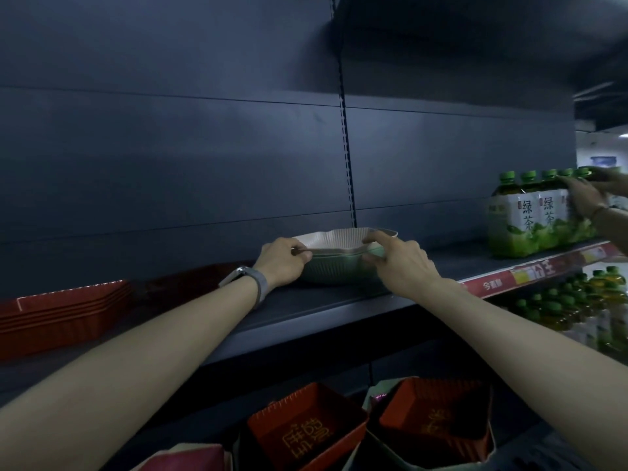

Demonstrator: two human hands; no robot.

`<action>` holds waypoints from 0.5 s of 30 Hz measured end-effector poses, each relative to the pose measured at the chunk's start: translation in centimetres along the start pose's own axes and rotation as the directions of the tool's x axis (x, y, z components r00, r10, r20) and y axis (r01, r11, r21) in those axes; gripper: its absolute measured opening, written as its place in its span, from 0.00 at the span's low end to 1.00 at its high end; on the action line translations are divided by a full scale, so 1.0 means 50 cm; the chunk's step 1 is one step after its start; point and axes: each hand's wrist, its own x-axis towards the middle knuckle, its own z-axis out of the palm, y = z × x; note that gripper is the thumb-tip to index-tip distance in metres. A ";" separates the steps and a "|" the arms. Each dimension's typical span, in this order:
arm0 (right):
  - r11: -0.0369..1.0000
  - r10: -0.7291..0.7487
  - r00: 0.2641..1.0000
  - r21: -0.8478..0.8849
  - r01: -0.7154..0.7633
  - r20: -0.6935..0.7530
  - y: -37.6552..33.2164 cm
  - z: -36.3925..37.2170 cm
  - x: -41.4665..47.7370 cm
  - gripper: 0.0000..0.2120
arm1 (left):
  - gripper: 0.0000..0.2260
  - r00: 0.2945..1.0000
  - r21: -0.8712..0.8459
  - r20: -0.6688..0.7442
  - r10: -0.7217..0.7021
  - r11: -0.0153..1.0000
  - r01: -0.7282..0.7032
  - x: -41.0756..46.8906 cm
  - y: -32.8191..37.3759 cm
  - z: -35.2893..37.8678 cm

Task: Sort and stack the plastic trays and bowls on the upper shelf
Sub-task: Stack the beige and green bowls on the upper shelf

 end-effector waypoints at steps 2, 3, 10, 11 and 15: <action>0.999 0.001 1.000 0.054 -0.001 -0.002 0.004 0.005 0.003 0.15 | 0.13 1.000 -0.024 -0.001 -0.014 1.000 0.014 -0.006 0.002 0.005; 0.998 -0.001 1.000 0.062 0.002 -0.005 0.005 0.008 0.004 0.15 | 0.13 1.000 -0.028 -0.002 -0.018 0.999 0.018 -0.010 0.002 0.007; 0.996 0.011 1.000 0.085 -0.008 -0.027 0.006 0.014 -0.002 0.16 | 0.26 0.998 -0.015 0.028 -0.063 0.998 0.064 -0.038 0.015 0.021; 0.996 0.017 1.000 0.087 -0.015 -0.020 0.004 0.012 -0.006 0.18 | 0.29 0.997 -0.011 0.038 -0.063 0.998 0.063 -0.044 0.018 0.022; 0.992 0.036 0.999 0.124 -0.031 -0.039 -0.003 0.012 -0.035 0.22 | 0.29 0.998 -0.004 0.032 -0.053 0.999 0.053 -0.065 0.026 0.015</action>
